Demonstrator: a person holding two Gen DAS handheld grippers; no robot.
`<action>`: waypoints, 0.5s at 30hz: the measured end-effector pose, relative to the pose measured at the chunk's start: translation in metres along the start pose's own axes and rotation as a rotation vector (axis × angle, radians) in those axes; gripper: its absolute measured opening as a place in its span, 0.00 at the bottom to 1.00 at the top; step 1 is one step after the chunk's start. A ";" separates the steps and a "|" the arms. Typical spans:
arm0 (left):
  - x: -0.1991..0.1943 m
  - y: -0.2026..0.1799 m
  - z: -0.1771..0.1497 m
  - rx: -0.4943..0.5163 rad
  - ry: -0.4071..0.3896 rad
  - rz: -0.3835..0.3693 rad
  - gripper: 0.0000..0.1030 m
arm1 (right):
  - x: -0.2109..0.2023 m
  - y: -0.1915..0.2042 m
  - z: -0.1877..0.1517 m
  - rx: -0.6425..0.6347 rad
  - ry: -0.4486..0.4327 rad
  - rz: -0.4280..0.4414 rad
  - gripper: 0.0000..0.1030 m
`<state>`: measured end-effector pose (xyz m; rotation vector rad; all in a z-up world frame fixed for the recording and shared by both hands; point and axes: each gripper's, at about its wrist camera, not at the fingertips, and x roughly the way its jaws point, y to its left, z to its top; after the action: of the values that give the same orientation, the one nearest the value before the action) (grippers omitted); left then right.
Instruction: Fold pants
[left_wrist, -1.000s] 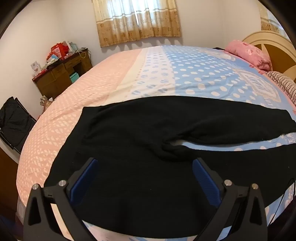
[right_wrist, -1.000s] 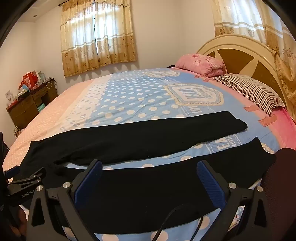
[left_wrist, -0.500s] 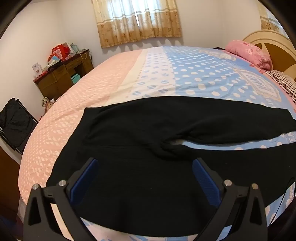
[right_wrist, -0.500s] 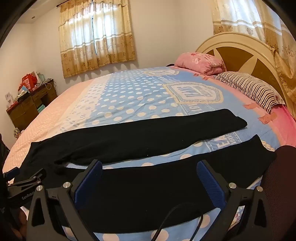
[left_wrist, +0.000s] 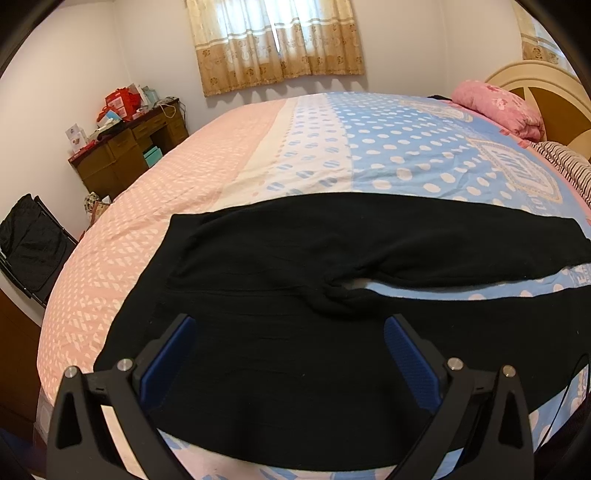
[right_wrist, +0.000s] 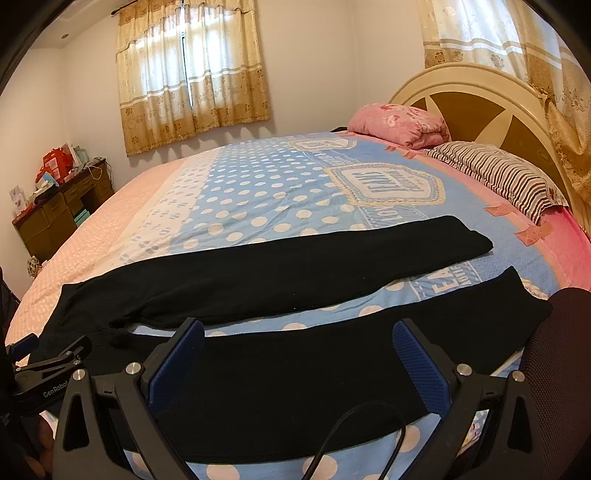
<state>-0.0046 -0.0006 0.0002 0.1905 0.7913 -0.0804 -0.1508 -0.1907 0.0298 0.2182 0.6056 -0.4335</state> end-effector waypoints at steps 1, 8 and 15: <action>0.000 0.000 0.000 0.001 0.000 0.000 1.00 | 0.000 0.000 0.000 -0.001 0.000 0.001 0.99; 0.000 0.000 0.000 0.005 0.003 0.004 1.00 | 0.001 -0.001 -0.001 0.001 0.010 0.005 0.99; 0.001 0.000 -0.001 0.004 0.005 0.004 1.00 | 0.001 -0.001 -0.001 0.001 0.010 0.005 0.99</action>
<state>-0.0046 -0.0006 -0.0018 0.1962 0.7963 -0.0783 -0.1506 -0.1913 0.0283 0.2228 0.6146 -0.4283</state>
